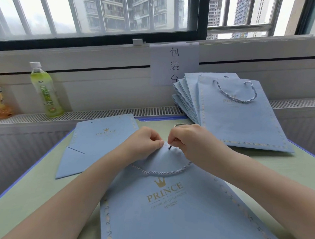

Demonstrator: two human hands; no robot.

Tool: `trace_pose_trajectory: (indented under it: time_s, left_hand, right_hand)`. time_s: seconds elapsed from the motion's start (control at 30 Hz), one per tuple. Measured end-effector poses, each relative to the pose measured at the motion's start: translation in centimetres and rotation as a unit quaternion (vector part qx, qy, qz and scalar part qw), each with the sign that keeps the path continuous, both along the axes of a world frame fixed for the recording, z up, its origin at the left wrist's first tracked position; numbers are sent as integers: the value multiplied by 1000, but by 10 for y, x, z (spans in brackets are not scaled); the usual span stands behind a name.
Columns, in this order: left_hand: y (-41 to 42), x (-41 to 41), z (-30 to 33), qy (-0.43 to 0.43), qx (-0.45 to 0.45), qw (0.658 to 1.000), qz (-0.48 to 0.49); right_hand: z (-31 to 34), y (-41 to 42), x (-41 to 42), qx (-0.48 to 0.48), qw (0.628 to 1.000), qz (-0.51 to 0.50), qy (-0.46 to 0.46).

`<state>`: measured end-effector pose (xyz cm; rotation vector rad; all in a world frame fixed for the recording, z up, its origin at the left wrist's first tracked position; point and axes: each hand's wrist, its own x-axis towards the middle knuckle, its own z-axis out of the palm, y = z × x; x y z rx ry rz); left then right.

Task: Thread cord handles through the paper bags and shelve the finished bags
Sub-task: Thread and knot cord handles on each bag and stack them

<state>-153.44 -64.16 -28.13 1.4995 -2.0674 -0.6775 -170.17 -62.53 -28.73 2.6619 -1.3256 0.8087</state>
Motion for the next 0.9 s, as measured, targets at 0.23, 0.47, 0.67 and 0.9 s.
trace_pose_trajectory:
  time_s: [0.23, 0.47, 0.67, 0.9]
  left_hand:
    - [2, -1, 2, 8, -6, 1000, -8]
    - [1, 4, 7, 96, 97, 991, 4]
    - [1, 17, 11, 246, 325, 913, -22]
    - [-10, 29, 2, 219, 362, 900, -105]
  right_hand:
    - [-2, 3, -1, -62, 993, 8, 96]
    - [6, 7, 3, 76, 995, 12, -69]
    - [3, 2, 0, 175, 973, 18, -149]
    - [4, 6, 3, 178, 976, 16, -125]
